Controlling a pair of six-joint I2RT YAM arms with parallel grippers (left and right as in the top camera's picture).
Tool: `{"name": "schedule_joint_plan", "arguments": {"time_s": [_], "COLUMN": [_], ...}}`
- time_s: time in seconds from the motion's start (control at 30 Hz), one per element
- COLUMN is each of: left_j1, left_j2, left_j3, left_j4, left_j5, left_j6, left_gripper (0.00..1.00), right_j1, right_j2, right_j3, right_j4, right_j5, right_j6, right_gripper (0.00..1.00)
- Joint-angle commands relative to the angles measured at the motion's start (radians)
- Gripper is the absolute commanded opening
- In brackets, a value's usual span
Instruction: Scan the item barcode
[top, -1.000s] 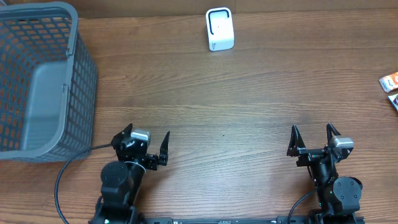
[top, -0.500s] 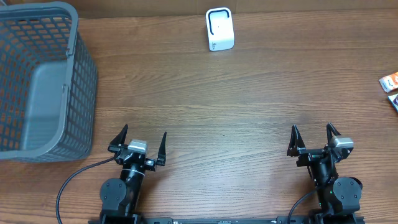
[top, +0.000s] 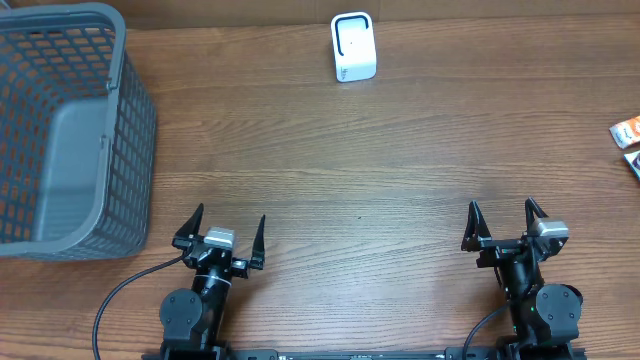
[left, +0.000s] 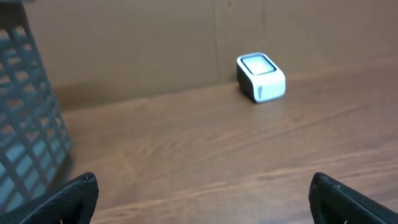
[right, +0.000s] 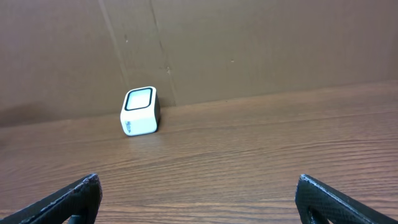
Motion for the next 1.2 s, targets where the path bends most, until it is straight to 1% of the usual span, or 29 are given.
{"name": "schedule_joint_plan", "arguments": {"time_s": [0.0,0.3,0.5,0.9,1.0,1.17], "left_j1": [0.007,0.011,0.04,0.041,0.041,0.042], "left_j2": [-0.012,-0.012,-0.012,-0.012,-0.012,-0.012], "left_j3": [-0.005,-0.005,-0.005,-0.005,-0.005,-0.005], "left_j4": [0.0,-0.002,-0.003,-0.001,-0.002,-0.003], "left_j5": [0.011,0.011,0.011,0.012,0.011,-0.005], "left_j6": [0.008,-0.016,-0.064,-0.064,-0.091,-0.09], "left_gripper": [1.0,1.0,1.0,1.0,1.0,1.0], "right_j1": [0.003,0.003,0.003,0.003,0.003,0.003], "right_j2": [-0.011,-0.011,-0.011,-0.011,-0.011,-0.011], "right_j3": [-0.011,-0.011,-0.011,-0.011,-0.011,-0.011], "right_j4": [0.006,0.006,0.006,0.006,0.006,0.006], "right_j5": [-0.005,-0.005,-0.005,-0.005,-0.005,-0.005], "right_j6": [-0.002,-0.002,-0.002,-0.002,-0.002,-0.002], "right_gripper": [1.0,1.0,1.0,1.0,1.0,1.0]}}
